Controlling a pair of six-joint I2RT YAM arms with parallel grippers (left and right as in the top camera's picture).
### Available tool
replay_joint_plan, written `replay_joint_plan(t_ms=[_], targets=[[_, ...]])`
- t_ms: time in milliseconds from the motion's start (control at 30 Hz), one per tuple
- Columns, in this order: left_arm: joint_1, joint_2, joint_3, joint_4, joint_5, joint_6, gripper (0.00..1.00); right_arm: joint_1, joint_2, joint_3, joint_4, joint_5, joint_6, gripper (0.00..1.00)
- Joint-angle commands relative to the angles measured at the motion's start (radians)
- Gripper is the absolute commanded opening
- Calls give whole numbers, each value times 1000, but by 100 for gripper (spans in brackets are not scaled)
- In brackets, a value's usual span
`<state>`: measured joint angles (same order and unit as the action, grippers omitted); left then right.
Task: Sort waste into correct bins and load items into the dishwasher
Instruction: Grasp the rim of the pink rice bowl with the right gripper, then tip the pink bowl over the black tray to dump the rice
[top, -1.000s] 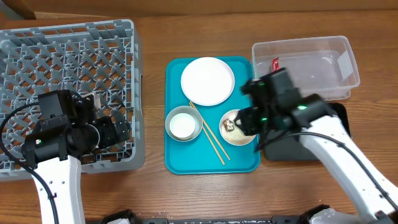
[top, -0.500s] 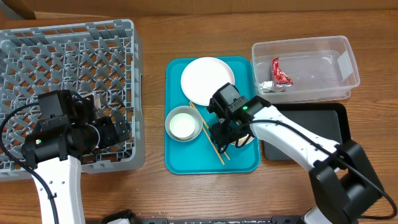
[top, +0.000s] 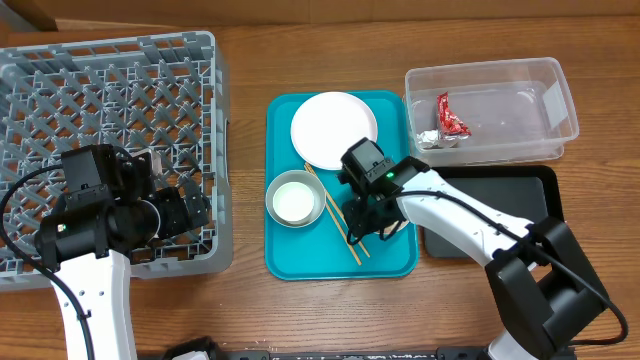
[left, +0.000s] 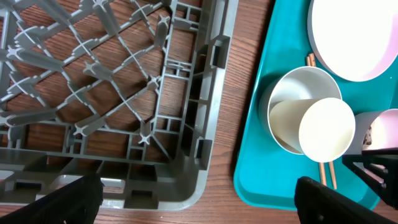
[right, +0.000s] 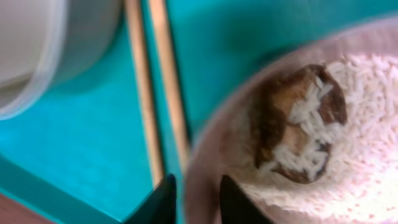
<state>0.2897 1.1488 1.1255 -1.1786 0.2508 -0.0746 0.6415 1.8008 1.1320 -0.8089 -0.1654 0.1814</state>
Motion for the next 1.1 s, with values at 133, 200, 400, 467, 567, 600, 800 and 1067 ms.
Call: replay_joint_plan(t_ms=[133,200,400,467,567,600,800,1067], targets=[[4,1,18,1,5,19,100,1,0,-11,4,34,33,5],[4,1,18,1,5,19,100,1,-1,5,-15,34,33,4],[4,1,18,1,5,19,100,-2,-42,95,-96,109,74,4],[4,1,18,0,5,19,100,-6,-74,121,-114,133,108,4],[4,1,18,0,4,19,100,-27,-144,130,-116,123,169,4],[4,1,18,0,4,19,100,-37,-167,130,-116,118,187,4],[4,1,18,3,3,19,100,-172,-275,130,-130,-32,232,4],[4,1,18,4,2,19,100,-466,-282,86,-156,-415,134,4]])
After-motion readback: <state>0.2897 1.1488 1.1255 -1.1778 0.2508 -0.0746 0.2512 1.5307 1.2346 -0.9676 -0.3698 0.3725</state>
